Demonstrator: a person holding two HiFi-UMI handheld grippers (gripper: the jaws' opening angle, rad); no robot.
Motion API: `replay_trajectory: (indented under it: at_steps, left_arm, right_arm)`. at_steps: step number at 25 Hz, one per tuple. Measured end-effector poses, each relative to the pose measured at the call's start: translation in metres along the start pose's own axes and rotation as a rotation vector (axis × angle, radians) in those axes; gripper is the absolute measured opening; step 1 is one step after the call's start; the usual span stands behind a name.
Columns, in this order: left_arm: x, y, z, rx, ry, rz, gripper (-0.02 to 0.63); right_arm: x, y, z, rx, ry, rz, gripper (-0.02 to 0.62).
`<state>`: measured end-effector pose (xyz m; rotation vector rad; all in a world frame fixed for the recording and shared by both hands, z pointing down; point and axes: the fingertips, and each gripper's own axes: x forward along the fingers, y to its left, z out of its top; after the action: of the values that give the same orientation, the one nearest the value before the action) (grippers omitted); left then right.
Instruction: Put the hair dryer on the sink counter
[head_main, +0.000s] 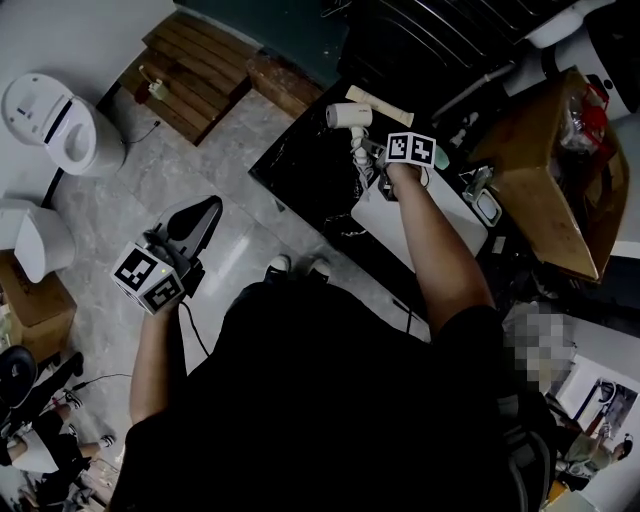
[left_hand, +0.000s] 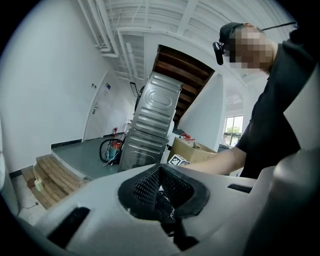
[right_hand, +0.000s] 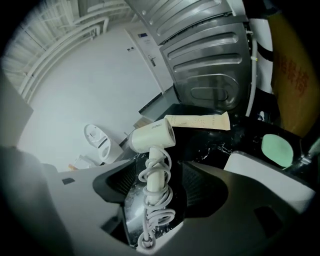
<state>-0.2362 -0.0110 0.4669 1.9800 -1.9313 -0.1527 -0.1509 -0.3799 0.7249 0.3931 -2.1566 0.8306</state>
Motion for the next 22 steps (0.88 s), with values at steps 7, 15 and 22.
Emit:
replay_trajectory:
  at_steps: [7,15,22]
  left_arm:
    - [0.001,-0.010,0.014,0.017,-0.033,-0.057,0.015]
    - [0.007,-0.034,0.025,0.061,-0.034,-0.135,0.015]
    - [0.018,-0.048,0.028,0.084,-0.025,-0.221,0.015]
  right_arm:
    - [-0.044,0.005,-0.002,0.076,-0.075,0.021,0.281]
    - [-0.091,0.003,-0.010,0.152,-0.162,0.046,0.242]
    - [-0.135,0.006,-0.015,0.178,-0.257,0.061,0.220]
